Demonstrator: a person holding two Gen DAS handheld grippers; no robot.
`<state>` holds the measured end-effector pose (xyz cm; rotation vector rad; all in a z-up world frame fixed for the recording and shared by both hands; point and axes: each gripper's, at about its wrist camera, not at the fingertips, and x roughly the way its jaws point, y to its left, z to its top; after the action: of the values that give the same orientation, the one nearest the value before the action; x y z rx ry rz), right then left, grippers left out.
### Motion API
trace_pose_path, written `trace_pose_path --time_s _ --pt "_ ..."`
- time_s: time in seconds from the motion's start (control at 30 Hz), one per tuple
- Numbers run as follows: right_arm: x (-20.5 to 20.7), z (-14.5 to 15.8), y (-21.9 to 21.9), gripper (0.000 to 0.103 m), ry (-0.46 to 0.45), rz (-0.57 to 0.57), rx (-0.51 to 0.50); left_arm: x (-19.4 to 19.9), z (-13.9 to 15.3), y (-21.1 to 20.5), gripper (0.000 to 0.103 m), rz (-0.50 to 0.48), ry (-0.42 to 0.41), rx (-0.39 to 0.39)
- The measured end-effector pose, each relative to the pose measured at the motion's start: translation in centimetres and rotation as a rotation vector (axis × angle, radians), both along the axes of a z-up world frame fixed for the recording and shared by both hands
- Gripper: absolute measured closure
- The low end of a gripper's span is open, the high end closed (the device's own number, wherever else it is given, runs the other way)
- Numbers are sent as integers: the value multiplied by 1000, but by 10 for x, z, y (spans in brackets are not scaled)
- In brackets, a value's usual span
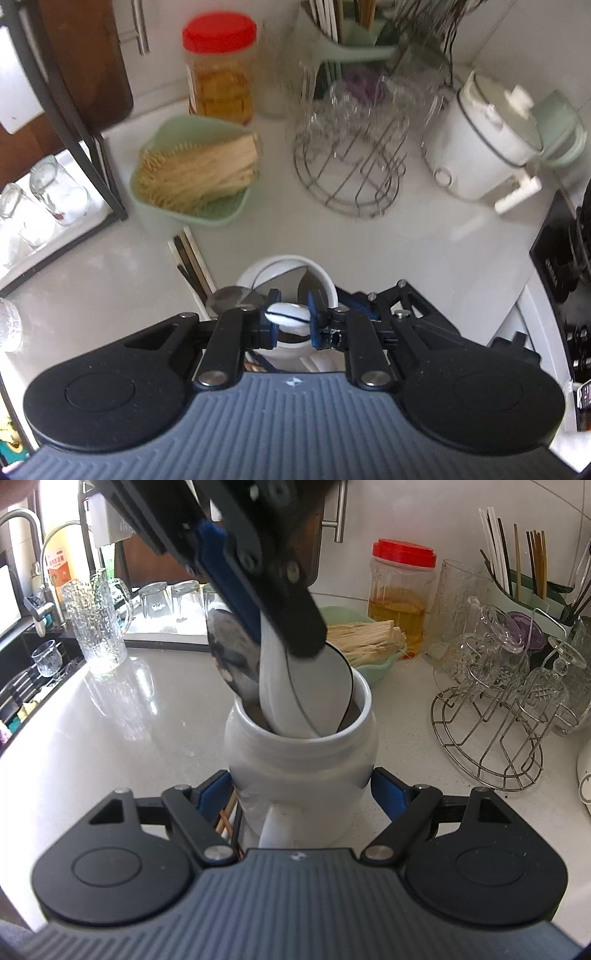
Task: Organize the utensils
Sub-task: 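Lower the white ceramic spoon into the jar and open the left gripper, then move the left gripper back over the metal fork on the counter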
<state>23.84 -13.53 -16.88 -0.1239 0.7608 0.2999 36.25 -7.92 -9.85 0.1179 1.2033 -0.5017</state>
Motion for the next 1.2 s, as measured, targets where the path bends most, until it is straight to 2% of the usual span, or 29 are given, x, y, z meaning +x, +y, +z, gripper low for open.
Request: trace_pose_path --time_s 0.23,0.57,0.73,0.93,1.2 --pt "-2 -1 0 18 -8 -6 3 11 -19 -10 85 15 98 40" --pt "-3 0 1 19 -8 -14 3 11 -20 -2 84 69 126 15" --pt "-3 0 2 19 -5 -19 1 7 -11 7 67 106 108 -45" --pt "-2 1 3 19 2 -21 -4 -8 14 15 67 104 -2 -90" --pt "-3 1 3 19 6 -22 -3 -40 50 46 66 162 -211 -156"
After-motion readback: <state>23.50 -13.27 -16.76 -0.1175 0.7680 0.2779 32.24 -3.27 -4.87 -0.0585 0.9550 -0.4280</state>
